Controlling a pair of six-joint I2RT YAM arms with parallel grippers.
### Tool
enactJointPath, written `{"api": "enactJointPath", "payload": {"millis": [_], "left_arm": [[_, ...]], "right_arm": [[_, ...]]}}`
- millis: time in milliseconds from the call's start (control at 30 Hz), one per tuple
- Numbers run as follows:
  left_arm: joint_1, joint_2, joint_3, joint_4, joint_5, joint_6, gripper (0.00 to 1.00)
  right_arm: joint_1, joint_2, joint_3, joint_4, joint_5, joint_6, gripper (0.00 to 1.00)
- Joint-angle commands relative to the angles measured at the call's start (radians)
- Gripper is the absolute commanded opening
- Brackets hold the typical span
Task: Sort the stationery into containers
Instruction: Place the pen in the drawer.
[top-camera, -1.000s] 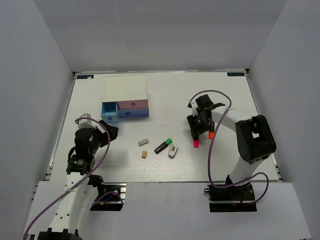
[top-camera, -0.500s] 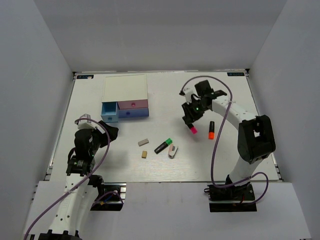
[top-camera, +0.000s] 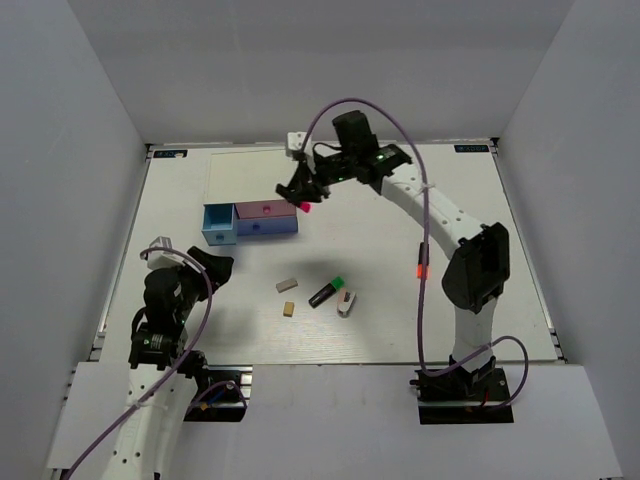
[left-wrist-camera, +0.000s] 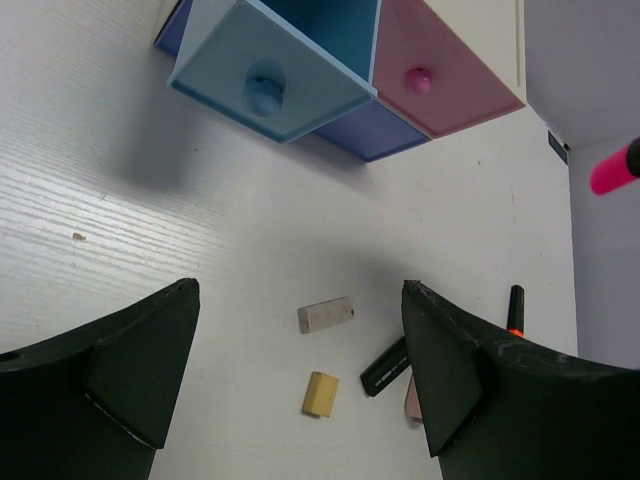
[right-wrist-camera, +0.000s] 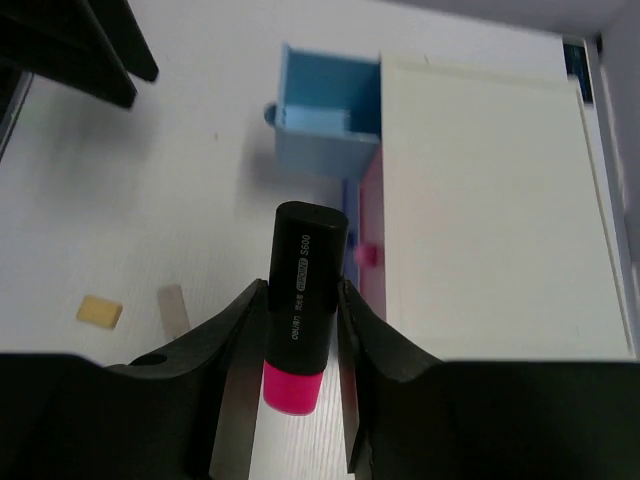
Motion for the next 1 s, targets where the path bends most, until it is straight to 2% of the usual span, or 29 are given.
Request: {"api": "enactJointPath", "payload": {"millis": [0,167,367,400,533,700,967], "left_arm": [[-0.001,-0.024,0.013,-0.052,-0.021,-0.04,0.92],[-0.01,-0.053,0.013,-0.077,-0.021,-0.051,0.92],[-0.01,-0.053,0.033,-0.086,-0.012,-0.06,0.92],[-0.01,-0.053,0.033,-0.086,-0.012,-0.06,0.92],[-0.01,-0.044,0.033,-0.086,-0.003,-0.051,0.92],[-0.01,-0.025,0.052,-0.086,-0.003,-0.04,0.92],[-0.01,-0.005,0.061,-0.086,0.017,-0.011,0.92]], "right_arm": [[0.075,0.045,0.036,0.265,-0.097,0.036,0.11],[0.158,0.105,0.053,0.588,-0.079,0.091,0.11],[0.229,0.23,0.122,0.805,-0.082,0.197,0.11],[0.234,0.241,0.122,0.904,-0.082,0.208,0.11],[0.267,0.312,0.128,1.066,-0.076,0.312,0.12],[0.287,0.393,0.162,1.1,-0.033,0.309,0.15],[0.278,0.461,0.196,1.045,0.004,0.167,0.27]]}}
